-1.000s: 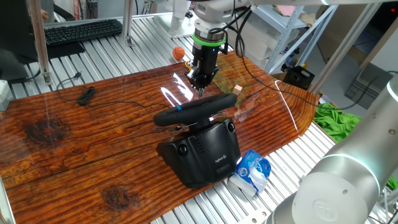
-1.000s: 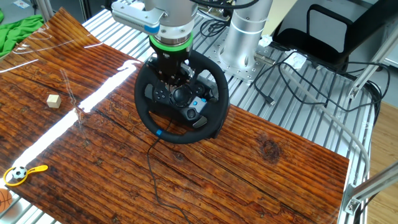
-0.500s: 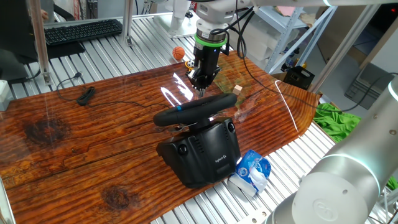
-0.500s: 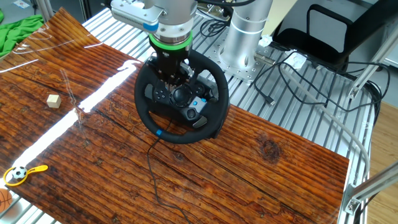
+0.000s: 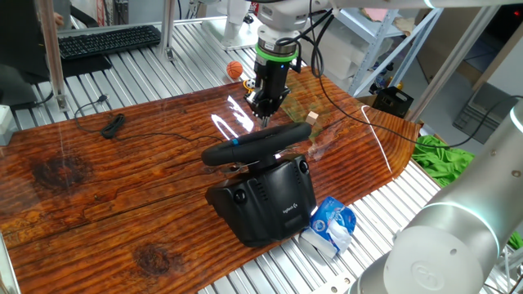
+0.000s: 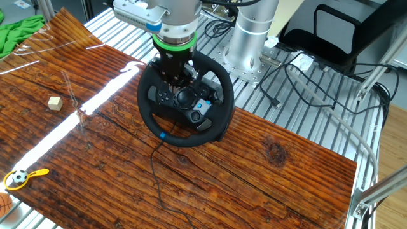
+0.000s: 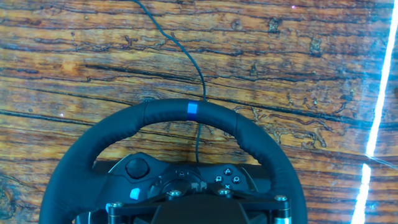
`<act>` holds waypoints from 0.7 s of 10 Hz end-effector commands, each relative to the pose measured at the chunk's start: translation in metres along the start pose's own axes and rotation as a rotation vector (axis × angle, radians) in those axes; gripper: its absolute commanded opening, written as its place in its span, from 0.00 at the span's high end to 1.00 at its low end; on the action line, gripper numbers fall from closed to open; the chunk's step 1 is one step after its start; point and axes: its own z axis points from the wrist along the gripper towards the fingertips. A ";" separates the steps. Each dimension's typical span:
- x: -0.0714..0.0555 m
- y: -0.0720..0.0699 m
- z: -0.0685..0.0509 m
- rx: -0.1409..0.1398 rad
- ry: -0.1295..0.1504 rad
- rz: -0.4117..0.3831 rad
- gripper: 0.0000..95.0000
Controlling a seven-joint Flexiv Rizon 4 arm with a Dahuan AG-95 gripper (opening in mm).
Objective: Rotate the steering wheel 90 degrees counterclockwise
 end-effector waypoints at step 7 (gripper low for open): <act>0.000 0.000 0.000 0.000 0.001 0.021 1.00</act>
